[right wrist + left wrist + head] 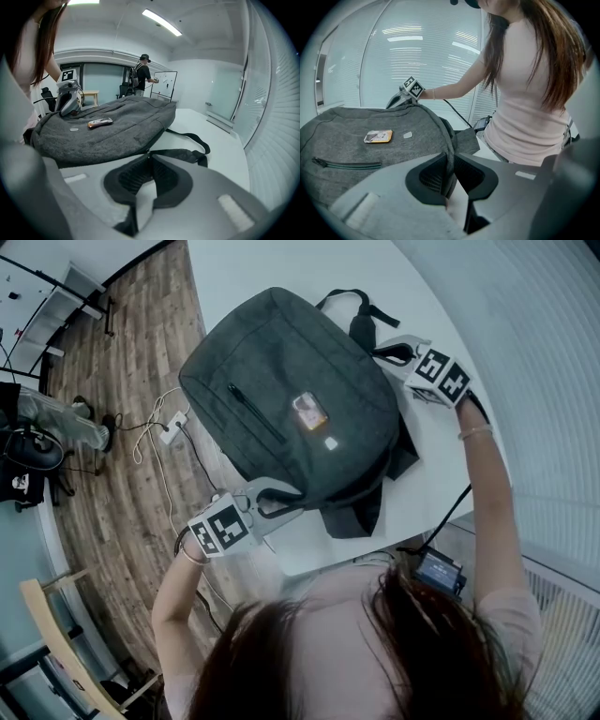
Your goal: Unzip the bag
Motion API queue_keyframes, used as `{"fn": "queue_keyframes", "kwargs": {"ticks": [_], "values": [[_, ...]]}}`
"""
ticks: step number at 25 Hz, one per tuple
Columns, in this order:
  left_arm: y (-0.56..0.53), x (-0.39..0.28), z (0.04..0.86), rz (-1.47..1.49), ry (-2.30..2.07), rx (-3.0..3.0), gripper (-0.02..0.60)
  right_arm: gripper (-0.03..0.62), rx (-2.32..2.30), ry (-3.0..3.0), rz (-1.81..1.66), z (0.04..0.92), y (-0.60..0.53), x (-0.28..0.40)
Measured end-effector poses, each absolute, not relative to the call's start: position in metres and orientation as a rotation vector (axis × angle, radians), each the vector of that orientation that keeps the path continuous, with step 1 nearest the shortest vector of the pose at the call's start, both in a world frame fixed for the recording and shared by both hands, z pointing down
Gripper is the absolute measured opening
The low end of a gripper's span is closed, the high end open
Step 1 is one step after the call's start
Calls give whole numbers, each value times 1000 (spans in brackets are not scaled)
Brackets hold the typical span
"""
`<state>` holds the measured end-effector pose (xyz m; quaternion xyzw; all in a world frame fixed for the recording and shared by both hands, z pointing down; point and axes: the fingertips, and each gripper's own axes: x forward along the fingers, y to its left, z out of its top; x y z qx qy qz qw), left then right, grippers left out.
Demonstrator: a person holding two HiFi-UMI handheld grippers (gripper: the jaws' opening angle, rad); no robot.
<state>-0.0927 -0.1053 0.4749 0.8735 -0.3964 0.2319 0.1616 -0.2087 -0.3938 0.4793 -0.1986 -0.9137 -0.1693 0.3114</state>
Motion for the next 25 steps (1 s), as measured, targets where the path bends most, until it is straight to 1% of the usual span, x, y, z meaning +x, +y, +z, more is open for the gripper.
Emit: {"fn": "queue_keyframes", "kwargs": {"ticks": [11, 19, 25], "values": [[-108, -87, 477, 638, -1127, 2468, 64, 26, -534, -2419, -485, 485, -393, -225], [-109, -92, 465, 596, -1244, 2457, 69, 38, -467, -2486, -374, 481, -398, -226], [-109, -96, 461, 590, -1340, 2387, 78, 47, -433, -2501, -369, 480, -399, -224]]}}
